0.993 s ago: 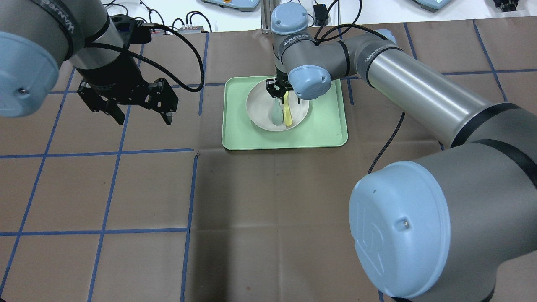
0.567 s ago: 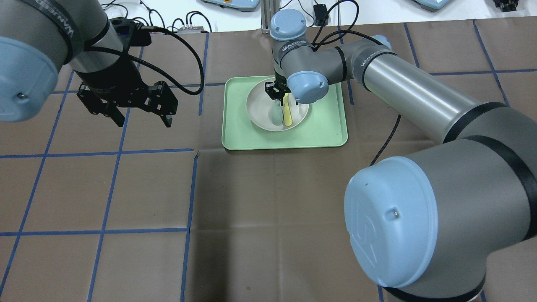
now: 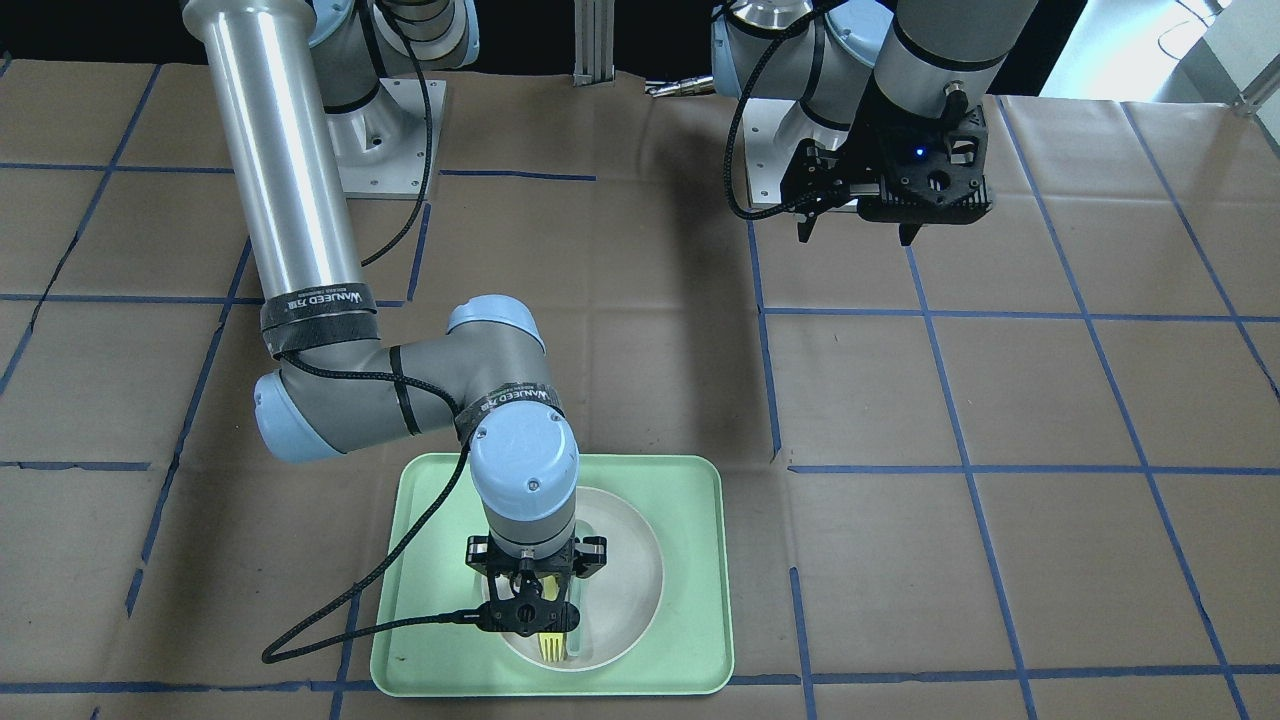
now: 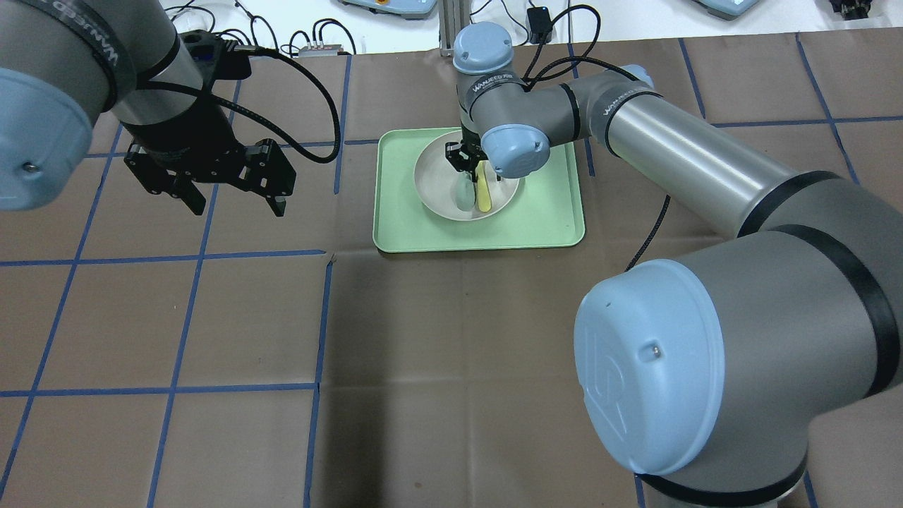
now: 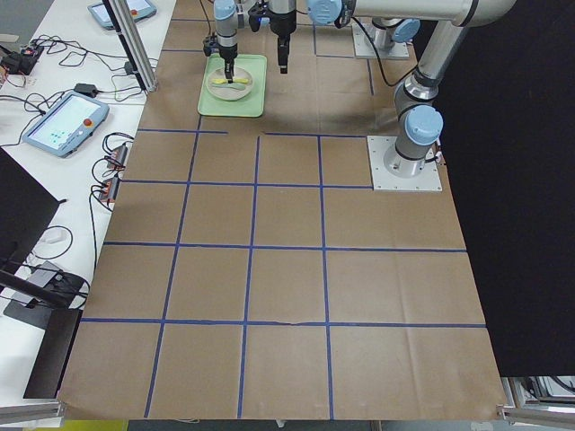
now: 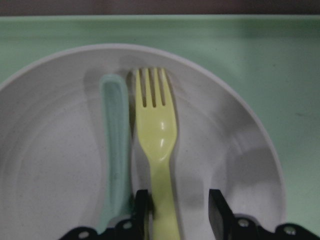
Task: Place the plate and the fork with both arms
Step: 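Close the right gripper on the yellow fork's handle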
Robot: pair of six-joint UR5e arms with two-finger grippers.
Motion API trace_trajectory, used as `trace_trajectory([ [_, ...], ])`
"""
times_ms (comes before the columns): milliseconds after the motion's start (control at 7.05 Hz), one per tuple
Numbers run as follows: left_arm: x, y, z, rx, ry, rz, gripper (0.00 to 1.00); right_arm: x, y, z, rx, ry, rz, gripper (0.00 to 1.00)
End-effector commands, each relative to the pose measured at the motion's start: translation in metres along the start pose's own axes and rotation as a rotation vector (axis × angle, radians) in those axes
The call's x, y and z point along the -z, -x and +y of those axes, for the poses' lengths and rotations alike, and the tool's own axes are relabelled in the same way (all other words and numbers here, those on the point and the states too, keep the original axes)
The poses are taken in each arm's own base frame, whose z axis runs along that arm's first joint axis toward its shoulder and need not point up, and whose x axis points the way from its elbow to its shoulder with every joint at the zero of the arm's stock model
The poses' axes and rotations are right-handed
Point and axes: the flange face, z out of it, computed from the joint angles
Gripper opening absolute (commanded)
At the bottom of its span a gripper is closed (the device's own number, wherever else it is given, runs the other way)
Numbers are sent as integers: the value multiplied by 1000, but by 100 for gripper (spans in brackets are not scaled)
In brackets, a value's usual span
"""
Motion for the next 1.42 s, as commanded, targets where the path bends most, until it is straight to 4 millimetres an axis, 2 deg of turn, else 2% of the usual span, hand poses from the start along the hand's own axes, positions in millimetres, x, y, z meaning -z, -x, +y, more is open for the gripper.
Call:
trace_trajectory([
  [0,0,0,0,0,0,0,100,-1,1,0,1,1,0,50],
  [709,1,0,0,0,-1,0,100,-2,1,0,3,3,1,28],
  [1277,-1,-1,0,-2,2,7,100,1,1,-2,1,-4,0,3],
])
